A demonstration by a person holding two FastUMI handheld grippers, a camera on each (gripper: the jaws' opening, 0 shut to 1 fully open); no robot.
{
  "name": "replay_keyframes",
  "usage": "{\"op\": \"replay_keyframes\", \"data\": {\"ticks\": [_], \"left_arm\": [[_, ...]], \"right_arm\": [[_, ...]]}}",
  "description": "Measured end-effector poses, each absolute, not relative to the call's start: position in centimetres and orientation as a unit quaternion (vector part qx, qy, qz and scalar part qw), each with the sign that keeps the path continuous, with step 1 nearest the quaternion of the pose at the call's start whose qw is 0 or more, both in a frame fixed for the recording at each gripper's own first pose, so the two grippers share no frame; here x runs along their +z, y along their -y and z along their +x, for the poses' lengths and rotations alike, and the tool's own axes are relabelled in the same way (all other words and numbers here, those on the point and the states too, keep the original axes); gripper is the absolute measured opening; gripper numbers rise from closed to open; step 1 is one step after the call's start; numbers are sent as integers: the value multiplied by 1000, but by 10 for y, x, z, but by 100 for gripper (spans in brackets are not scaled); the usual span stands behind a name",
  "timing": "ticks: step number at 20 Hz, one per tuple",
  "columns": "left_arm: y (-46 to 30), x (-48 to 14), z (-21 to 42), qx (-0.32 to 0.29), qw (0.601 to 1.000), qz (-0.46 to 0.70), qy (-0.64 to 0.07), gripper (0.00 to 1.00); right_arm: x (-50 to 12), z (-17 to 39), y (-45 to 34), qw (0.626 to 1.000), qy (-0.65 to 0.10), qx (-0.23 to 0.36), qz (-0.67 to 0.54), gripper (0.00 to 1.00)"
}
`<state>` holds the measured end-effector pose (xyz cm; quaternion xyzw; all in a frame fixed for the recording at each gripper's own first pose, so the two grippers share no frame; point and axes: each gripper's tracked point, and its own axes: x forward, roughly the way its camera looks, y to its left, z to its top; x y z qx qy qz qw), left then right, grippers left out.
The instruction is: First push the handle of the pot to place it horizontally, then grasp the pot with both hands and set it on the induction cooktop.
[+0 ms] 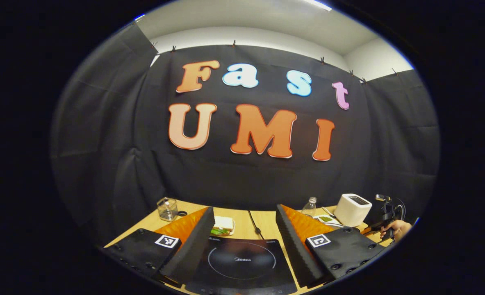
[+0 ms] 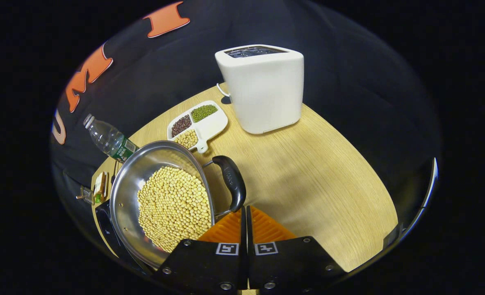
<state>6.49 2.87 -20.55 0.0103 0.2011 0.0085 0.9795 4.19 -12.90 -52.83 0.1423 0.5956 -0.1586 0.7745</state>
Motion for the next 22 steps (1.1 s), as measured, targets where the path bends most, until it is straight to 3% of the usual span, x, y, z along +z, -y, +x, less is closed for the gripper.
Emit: {"op": "replay_keyframes", "data": {"ticks": [5, 7, 9, 11, 13, 16, 18, 20, 22], "left_arm": [[32, -283, 77, -43, 948, -6, -315, 98], [55, -311, 87, -65, 937, -9, -343, 96], [75, -338, 100, -73, 923, -16, -376, 96], [96, -366, 107, -89, 907, -28, -410, 97], [109, -389, 111, -94, 894, -34, -438, 97], [126, -423, 113, -100, 871, -41, -479, 97], [129, -446, 114, -98, 856, -39, -507, 96], [132, -469, 113, -95, 841, -39, -531, 97], [132, -490, 111, -89, 828, -38, -553, 97]], "right_arm": [[-487, 48, 131, 797, -572, -137, 138, 0], [-470, 68, 125, 812, -552, -111, 156, 6], [-455, 77, 121, 820, -542, -92, 158, 26], [-450, 81, 118, 823, -542, -81, 151, 32], [-451, 85, 110, 822, -546, -65, 149, 45], [-464, 89, 103, 821, -552, -52, 139, 74], [-474, 89, 104, 817, -563, -52, 118, 78], [-483, 90, 104, 814, -570, -51, 105, 90], [-494, 92, 106, 813, -574, -52, 89, 94]]}}
